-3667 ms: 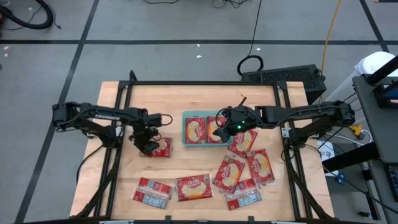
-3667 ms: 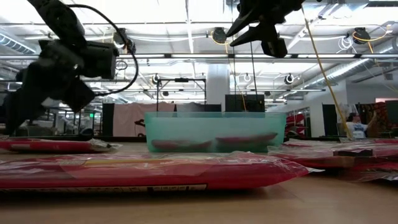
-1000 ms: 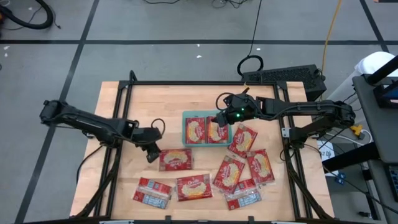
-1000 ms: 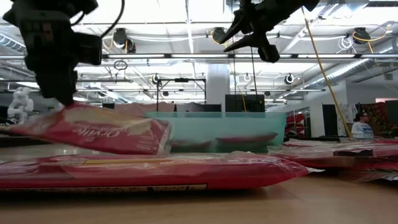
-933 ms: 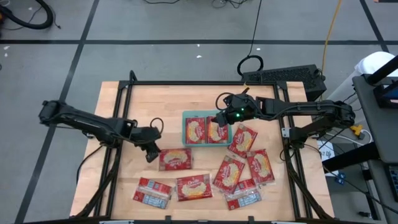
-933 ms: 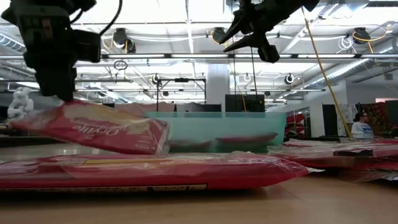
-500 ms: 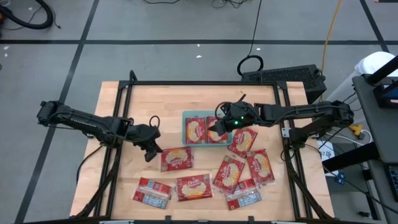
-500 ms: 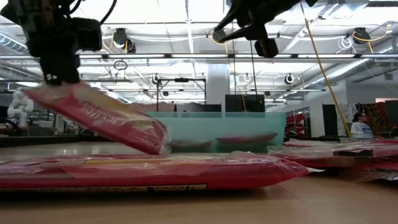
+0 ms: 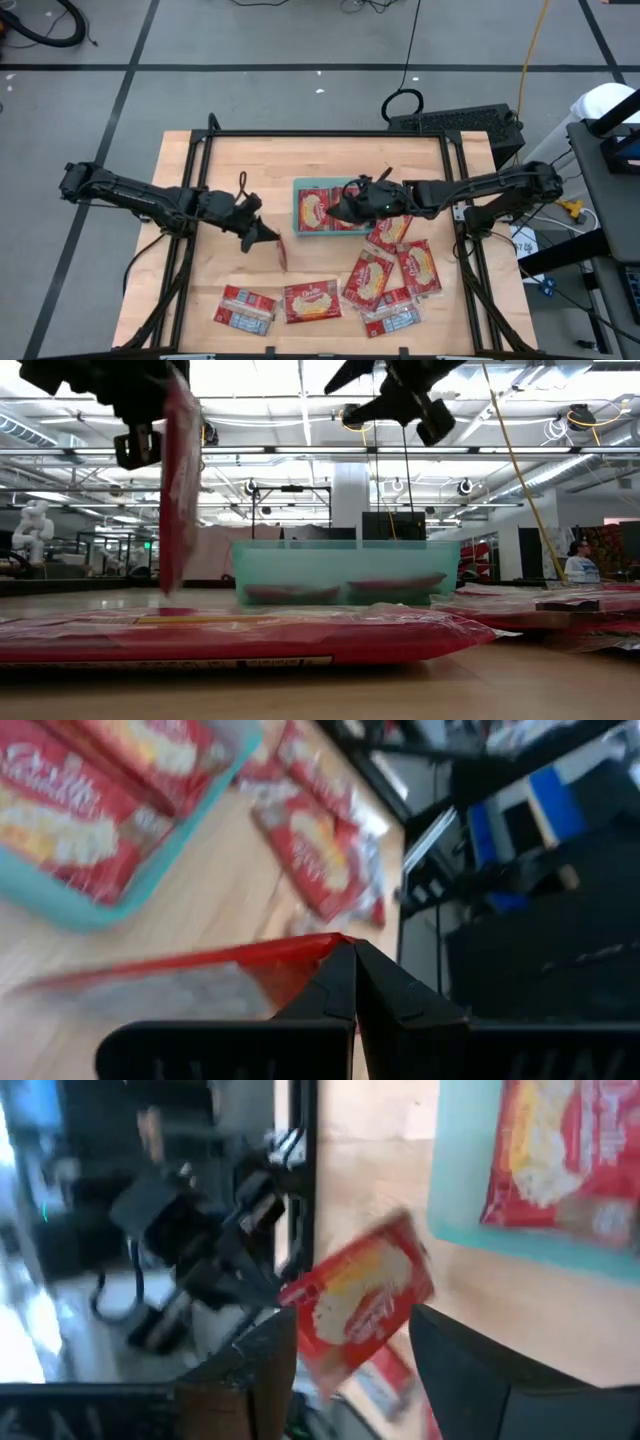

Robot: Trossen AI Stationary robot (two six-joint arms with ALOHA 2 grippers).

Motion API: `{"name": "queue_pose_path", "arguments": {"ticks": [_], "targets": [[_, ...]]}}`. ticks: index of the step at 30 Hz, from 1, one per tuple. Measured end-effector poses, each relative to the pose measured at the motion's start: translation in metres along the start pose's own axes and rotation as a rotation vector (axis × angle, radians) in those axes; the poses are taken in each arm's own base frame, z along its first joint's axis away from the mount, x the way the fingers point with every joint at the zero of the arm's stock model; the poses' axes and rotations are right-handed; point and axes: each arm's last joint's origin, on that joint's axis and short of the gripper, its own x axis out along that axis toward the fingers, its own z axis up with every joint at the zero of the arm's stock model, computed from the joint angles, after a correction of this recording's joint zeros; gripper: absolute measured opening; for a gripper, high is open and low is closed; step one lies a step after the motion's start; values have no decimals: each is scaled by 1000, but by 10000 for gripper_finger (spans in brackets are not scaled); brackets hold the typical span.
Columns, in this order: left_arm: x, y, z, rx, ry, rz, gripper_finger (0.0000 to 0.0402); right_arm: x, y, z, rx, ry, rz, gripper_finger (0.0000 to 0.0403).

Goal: Sort popcorn bags into baskets
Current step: Put the red popcorn bag into the green bin

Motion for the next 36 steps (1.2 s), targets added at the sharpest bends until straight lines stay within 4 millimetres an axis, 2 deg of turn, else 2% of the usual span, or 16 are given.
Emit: {"name": "queue_pose_path", "arguments": {"ticks": [4, 9, 15, 22, 28, 31, 36], "targets": [[0, -1, 3, -33, -57, 12, 0, 10, 5, -11, 54, -23, 94, 194], [0, -1, 4, -65, -82, 24, 0, 28, 5, -19, -3, 20, 169, 194], [-1, -7, 12, -79, -156, -50, 0, 33, 4, -25, 67, 2, 193, 194], [-13, -15, 39, -113, -393, -197, 0, 26, 23, -25, 187, -103, 411, 194], [-29, -9, 64, -122, -566, -231, 0, 19, 35, -22, 253, -166, 559, 194], [-35, 2, 77, -121, -609, -224, 0, 20, 32, -21, 318, -201, 549, 194], [-50, 10, 98, -83, -643, -215, 0, 25, 9, -13, 429, -257, 543, 194]]}}
